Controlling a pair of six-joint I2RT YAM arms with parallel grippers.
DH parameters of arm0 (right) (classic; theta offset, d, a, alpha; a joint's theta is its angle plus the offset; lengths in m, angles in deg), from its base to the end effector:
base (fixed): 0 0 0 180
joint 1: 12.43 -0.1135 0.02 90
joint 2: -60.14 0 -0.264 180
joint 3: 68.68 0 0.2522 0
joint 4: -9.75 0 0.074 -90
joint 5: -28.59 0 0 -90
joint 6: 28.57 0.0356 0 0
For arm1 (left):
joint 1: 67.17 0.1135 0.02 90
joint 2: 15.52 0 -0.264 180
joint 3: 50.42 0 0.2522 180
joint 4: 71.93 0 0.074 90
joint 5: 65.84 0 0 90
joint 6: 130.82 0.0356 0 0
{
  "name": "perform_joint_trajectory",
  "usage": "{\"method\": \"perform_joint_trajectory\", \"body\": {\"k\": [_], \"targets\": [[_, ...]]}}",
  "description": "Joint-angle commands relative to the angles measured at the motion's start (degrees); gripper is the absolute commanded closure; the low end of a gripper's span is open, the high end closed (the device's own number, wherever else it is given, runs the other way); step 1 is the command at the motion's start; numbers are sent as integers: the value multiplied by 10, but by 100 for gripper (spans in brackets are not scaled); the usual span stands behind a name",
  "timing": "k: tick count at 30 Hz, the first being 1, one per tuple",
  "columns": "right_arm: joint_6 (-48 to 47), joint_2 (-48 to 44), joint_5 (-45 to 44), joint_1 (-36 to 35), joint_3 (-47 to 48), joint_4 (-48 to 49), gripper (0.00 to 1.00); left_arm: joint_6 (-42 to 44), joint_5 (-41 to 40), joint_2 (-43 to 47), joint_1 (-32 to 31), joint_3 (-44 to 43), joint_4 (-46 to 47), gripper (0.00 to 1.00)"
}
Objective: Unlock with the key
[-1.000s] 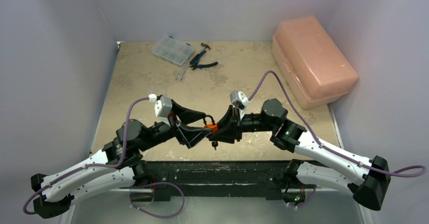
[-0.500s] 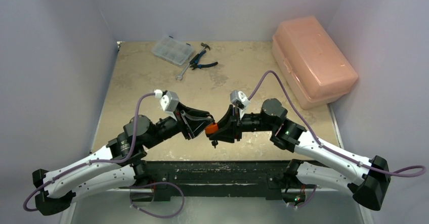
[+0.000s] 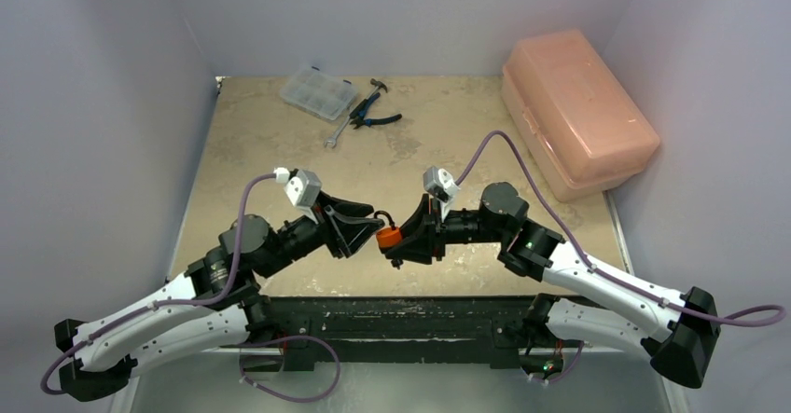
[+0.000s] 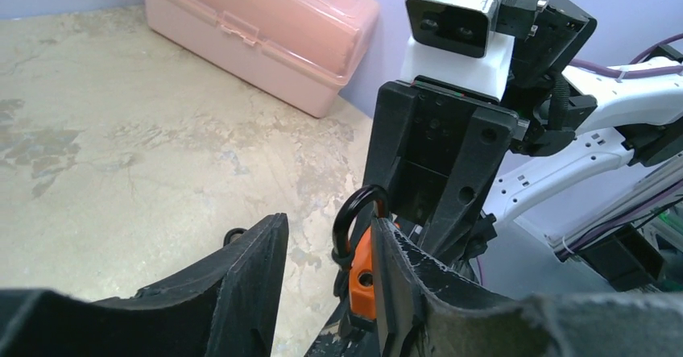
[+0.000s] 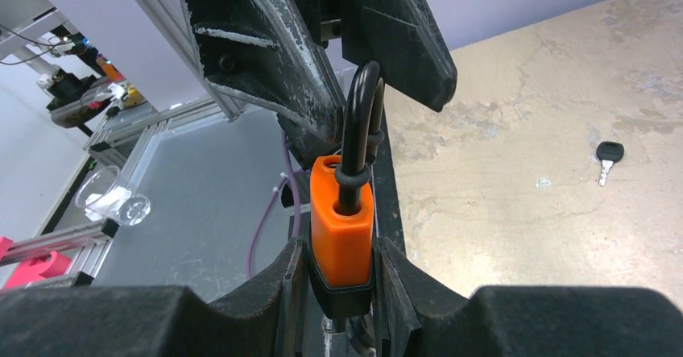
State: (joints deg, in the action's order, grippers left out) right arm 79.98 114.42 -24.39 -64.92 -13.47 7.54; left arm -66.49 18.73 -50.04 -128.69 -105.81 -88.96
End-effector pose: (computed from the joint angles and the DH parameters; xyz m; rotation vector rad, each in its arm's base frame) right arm 0.1172 0.1879 0.3296 -1.0339 1.4712 1.4366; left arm 0.0732 -0.1279 0.3603 0.4190 1.5613 -1.1350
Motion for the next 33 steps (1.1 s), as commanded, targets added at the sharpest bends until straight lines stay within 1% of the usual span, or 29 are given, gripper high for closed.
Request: {"method": "perform_joint_trajectory", "body": {"k": [1, 4, 16, 24, 28, 30, 33], "targets": [[-10, -5, 9, -3, 15, 39, 100, 16, -26, 14, 1, -22, -21, 56], [-9, -2, 14, -3, 15, 43, 100, 16, -32, 11, 0, -19, -23, 59], [-8, 4, 23, -3, 15, 46, 100, 16, -51, -41, 1, -6, 23, 60], [-2, 16, 36, -3, 10, 62, 100, 19, -22, -88, 0, -8, 88, 60], [0, 17, 41, -3, 6, 71, 100, 26, 27, -97, 1, -2, 123, 59], [0, 15, 42, -3, 5, 73, 100, 28, 40, -97, 0, -2, 125, 60], [1, 4, 29, -3, 0, 71, 100, 36, 24, -89, 1, -10, 95, 59]]}}
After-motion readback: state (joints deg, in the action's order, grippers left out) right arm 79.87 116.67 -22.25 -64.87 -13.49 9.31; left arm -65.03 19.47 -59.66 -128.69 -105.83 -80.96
